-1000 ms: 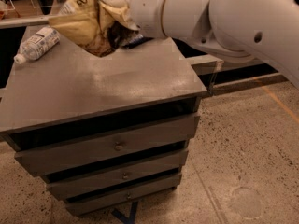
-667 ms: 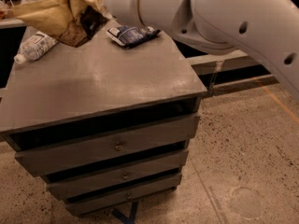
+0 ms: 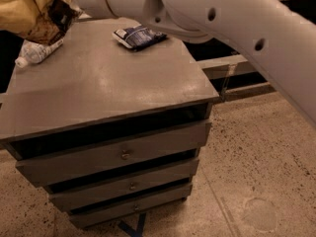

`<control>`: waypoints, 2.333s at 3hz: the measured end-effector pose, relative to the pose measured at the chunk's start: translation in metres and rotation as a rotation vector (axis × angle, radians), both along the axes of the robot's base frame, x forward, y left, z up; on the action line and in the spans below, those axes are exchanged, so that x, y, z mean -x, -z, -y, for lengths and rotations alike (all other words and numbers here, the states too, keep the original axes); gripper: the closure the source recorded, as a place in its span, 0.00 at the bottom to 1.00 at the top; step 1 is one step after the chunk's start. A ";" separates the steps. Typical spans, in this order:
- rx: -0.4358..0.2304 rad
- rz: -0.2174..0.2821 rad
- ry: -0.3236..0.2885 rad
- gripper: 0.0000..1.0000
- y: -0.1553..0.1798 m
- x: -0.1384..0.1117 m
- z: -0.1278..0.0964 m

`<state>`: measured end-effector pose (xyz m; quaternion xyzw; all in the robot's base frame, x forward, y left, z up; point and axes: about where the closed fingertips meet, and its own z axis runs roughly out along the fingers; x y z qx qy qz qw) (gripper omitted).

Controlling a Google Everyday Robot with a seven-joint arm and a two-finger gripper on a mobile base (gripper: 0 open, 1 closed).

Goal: Move brown chip bag near blue plastic bottle

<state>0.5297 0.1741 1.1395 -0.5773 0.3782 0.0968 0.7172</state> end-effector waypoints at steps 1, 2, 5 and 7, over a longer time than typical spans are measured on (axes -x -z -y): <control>0.016 -0.007 0.050 1.00 0.008 -0.021 -0.005; 0.033 -0.014 0.127 1.00 0.014 -0.040 0.012; 0.106 -0.080 0.349 1.00 0.069 -0.082 0.082; 0.122 -0.144 0.367 0.65 0.086 -0.090 0.087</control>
Offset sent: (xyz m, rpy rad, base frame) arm 0.0719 -0.0378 -0.0257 -0.0498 0.0348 -0.2319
